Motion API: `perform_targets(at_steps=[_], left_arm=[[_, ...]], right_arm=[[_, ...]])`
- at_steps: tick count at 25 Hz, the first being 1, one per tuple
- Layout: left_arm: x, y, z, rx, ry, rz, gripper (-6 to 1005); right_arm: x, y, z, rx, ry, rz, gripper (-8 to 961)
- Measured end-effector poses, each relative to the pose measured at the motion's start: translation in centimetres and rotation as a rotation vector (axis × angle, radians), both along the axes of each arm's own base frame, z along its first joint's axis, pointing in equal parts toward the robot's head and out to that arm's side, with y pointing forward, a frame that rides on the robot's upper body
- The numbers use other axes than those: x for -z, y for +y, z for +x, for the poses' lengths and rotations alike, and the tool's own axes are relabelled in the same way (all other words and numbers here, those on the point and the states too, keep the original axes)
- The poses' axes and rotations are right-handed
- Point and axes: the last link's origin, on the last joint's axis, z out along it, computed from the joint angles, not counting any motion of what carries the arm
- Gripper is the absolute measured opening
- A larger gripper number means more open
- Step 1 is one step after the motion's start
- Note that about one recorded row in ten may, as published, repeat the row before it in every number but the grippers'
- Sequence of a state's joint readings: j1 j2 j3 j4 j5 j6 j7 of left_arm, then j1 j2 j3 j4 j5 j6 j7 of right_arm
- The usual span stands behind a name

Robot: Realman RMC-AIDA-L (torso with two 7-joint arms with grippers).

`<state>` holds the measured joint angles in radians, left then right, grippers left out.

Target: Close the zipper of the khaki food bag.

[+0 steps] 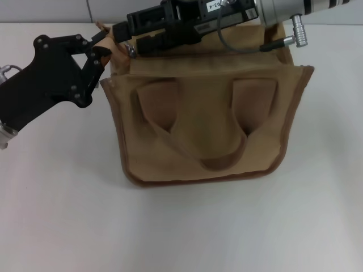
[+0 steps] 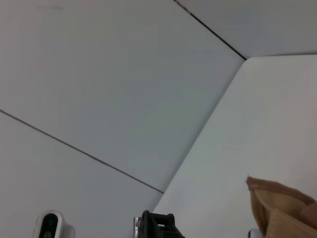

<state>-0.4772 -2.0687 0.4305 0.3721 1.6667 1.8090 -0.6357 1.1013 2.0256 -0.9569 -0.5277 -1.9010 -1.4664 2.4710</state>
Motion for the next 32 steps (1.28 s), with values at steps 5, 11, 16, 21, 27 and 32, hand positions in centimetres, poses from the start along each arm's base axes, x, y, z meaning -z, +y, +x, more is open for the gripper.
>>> perform_targets(at_steps=[5,11,16,21,27,32], left_arm=[[-0.2,0.1,0.4,0.018,-0.015,-0.012,30],[-0.3,0.3,0.8,0.027,-0.027,-0.025,31],[-0.5,0.5,1.0,0.036,-0.029,-0.032,31],[-0.5,0.7,1.3,0.039,-0.034,-0.050,32],[-0.7,1.1,1.7,0.045,-0.033,-0.068,33],[-0.8,1.3,1.9,0.048,-0.036,-0.077,33]], right_arm=[[0.0,-0.2,0.0,-0.004,0.019,-0.002,758],[-0.2,-0.4,-0.1,-0.002,0.044,-0.011,757],[-0.3,-0.5,-0.1,0.000,0.065,-0.016,758],[-0.3,-0.6,0.0,0.005,0.066,-0.021,757],[-0.3,-0.7,0.6,0.026,0.068,-0.024,758],[-0.2,-0.7,0.8,0.037,0.068,-0.027,760]])
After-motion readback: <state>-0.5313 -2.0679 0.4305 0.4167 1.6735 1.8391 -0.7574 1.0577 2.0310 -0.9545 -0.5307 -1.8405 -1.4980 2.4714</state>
